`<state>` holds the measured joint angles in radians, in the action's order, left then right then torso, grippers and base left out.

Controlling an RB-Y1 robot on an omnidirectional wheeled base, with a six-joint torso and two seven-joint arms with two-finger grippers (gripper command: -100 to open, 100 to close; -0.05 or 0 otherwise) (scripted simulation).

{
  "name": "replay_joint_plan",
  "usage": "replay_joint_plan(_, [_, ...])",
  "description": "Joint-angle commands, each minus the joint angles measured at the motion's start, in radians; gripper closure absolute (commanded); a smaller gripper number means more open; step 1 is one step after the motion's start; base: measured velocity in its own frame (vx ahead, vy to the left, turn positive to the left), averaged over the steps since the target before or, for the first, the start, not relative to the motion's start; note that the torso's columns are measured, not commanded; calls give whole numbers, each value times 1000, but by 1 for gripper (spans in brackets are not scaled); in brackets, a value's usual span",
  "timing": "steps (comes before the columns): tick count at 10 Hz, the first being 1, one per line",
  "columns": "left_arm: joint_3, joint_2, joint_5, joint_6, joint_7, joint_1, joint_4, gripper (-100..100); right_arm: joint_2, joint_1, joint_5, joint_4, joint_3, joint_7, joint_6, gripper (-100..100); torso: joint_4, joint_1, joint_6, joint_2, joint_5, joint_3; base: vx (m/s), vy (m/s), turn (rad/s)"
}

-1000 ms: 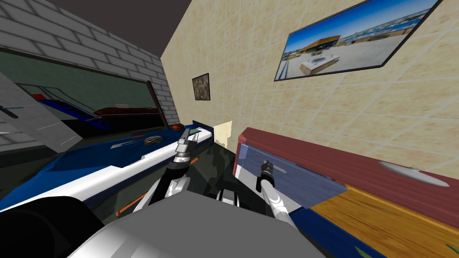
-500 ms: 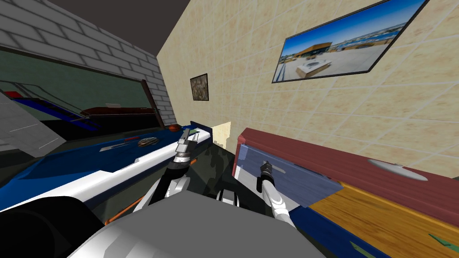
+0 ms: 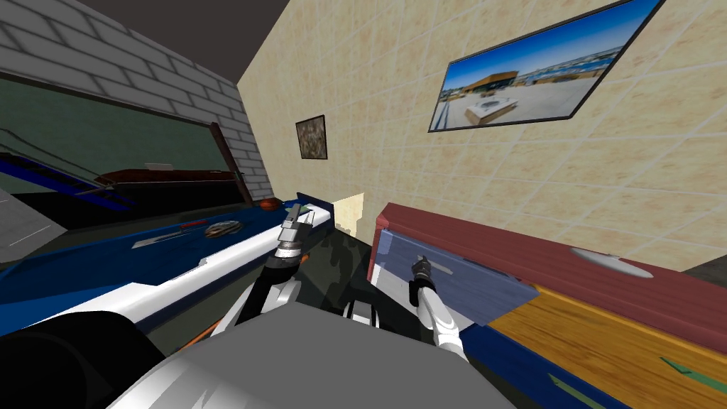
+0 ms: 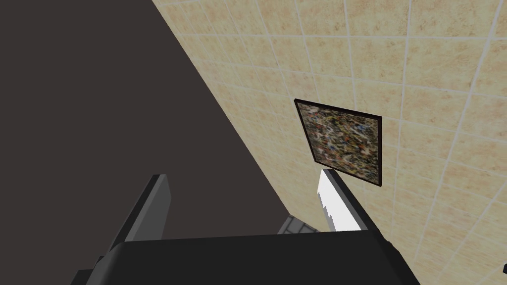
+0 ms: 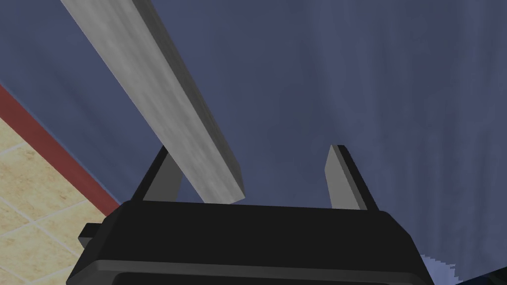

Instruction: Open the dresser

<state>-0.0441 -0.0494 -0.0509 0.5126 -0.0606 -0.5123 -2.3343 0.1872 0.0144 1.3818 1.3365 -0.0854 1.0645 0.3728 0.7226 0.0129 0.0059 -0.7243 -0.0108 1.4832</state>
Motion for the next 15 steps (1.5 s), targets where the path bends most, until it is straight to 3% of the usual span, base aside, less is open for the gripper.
replay_joint_plan(1, [0, 0, 0, 0, 0, 0, 0, 0, -22, 30, -57, -9, 27, 80, -84, 100, -1, 2, 1, 1, -1, 0, 23, 32, -66])
replay_joint_plan(3, [0, 0, 0, 0, 0, 0, 0, 0, -22, 30, -57, -9, 27, 114, -88, 100, 1, 1, -6, -1, -1, 0, 1, -8, 1])
replay_joint_plan(4, [0, 0, 0, 0, 0, 0, 0, 0, -53, 57, -119, 16, 80, 180, -133, 100, 1, 0, -7, 0, -1, 0, 47, 48, -184])
replay_joint_plan(5, [0, 0, 0, 0, 0, 0, 0, 0, -53, 57, -146, 16, 90, 223, -157, 100, -1, -2, 0, 3, 0, 1, 49, 82, -139])
replay_joint_plan(7, [0, 0, 0, 0, 0, 0, 0, 0, -53, 57, -146, 16, 90, 245, -199, 100, -2, 2, -6, 2, -3, 1, 8, 20, -18])
replay_joint_plan(8, [0, 0, 0, 0, 0, 0, 0, 0, -84, 83, -189, 41, 148, 285, -241, 100, -1, 2, -8, 2, -3, 1, 28, 55, -164])
replay_joint_plan(10, [0, 0, 0, 0, 0, 0, 0, 0, -84, 83, -235, 41, 152, 342, -308, 100, -2, 0, -3, 4, -1, 2, 31, 56, -85])
replay_joint_plan(11, [0, 0, 0, 0, 0, 0, 0, 0, -84, 83, -236, 41, 152, 371, -310, 100, -1, 1, -8, 2, -2, 1, 5, -13, -19])
replay_joint_plan(12, [0, 0, 0, 0, 0, 0, 0, 0, -114, 110, -279, 65, 207, 402, -349, 100, 0, -1, -10, 2, -2, 1, 42, 33, -143])
replay_joint_plan(13, [0, 0, 0, 0, 0, 0, 0, 0, -114, 110, -303, 65, 215, 433, -378, 100, -1, -3, -3, 3, 0, 1, 47, 76, -122])
replay_joint_plan(15, [0, 0, 0, 0, 0, 0, 0, 0, -114, 110, -326, 65, 215, 491, -421, 100, 1, -2, -7, 0, 0, 0, 8, 26, -27])
